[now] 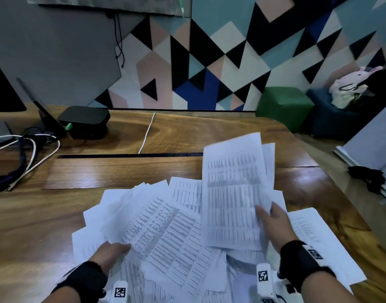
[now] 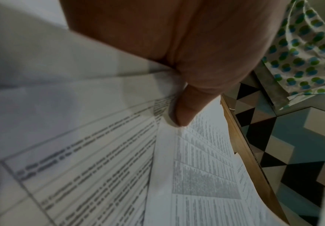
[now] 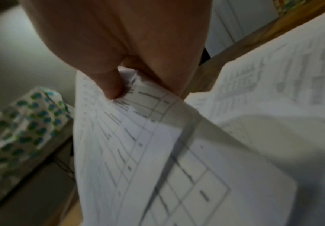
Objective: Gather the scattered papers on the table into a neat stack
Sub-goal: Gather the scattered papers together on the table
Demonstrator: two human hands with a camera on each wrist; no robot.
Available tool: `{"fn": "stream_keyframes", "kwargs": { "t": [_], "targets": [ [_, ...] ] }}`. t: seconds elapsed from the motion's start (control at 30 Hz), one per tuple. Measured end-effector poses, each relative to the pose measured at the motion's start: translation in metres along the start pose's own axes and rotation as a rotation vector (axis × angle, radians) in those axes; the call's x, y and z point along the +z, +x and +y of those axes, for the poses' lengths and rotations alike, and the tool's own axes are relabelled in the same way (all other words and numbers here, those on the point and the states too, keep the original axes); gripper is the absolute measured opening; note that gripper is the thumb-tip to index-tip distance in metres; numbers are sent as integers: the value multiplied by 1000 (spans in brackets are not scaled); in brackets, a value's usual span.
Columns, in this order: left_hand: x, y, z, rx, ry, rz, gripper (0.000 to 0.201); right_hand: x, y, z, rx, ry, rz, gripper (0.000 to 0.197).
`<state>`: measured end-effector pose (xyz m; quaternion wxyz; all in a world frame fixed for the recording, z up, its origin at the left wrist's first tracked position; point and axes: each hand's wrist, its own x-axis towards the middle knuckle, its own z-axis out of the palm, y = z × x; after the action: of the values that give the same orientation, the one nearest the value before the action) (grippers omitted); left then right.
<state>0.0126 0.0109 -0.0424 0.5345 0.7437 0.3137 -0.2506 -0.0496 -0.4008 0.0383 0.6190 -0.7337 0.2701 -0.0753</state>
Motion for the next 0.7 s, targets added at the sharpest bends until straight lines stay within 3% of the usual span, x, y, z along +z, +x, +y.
{"fn": "stream_keyframes", "kwargs": {
  "t": [0.17,0.27,0.4,0.47,0.57,0.67,0.7],
  "targets": [
    [6,1,-2,0,70,51,47,-14,17,-25,74,352,-50,21],
    [12,-1,1,23,146,47,17,-1,13,-21,152,448,-118,26],
    [12,-1,5,61,172,35,14,12,9,-11,161,636,-46,29],
    [8,-1,3,62,134,31,16,8,13,-13,161,783,-70,39],
    [5,-6,-1,71,85,-2,3,-4,18,-21,137,878,-92,56],
    [5,-9,-3,82,43,-27,8,-11,14,-34,154,911,-93,85],
    [5,-9,-3,83,45,-27,10,-11,13,-36,171,924,-100,86]
  ]
}}
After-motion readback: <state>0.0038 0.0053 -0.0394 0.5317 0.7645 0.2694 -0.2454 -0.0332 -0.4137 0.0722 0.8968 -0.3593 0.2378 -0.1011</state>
